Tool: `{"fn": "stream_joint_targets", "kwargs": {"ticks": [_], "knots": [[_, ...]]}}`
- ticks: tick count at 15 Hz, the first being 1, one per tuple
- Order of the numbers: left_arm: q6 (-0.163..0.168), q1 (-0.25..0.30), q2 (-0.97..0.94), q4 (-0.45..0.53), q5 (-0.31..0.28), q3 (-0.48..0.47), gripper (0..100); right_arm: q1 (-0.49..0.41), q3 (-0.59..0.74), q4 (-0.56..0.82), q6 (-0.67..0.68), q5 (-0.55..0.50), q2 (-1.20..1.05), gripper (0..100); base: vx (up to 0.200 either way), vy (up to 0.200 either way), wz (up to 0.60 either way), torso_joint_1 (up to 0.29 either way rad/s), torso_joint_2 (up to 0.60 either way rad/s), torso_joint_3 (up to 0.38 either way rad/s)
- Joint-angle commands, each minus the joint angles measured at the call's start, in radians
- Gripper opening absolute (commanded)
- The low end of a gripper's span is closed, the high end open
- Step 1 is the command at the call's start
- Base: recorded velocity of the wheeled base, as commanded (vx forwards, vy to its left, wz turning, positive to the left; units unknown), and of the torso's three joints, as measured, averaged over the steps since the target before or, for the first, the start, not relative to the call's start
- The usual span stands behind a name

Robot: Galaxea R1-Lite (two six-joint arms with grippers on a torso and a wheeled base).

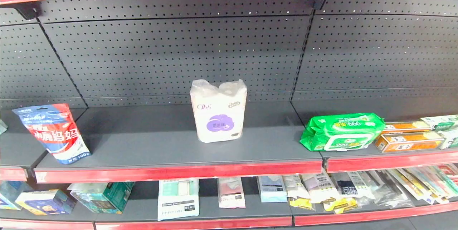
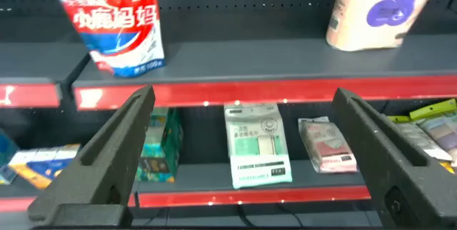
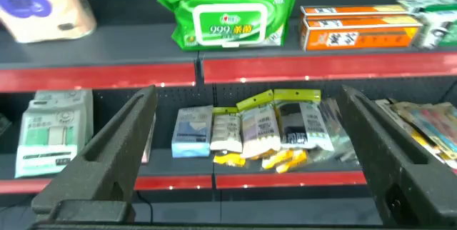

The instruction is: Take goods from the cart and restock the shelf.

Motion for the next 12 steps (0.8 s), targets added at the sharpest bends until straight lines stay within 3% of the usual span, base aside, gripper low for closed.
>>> {"fn": "stream_joint_targets", "kwargs": {"ticks": [1,12], "knots": [[0.0,0.0,0.001,0.0,0.0,0.0,100,0.0,0.0,0.0,0.0,0.0,0.0,100,0.0,0.0,-0.6,-0.012,0.0,0.002],[0.0,0.0,0.001,0.0,0.0,0.0,100,0.001,0.0,0.0,0.0,0.0,0.0,100,0.0,0.0,-0.6,0.001,0.0,0.001]]}}
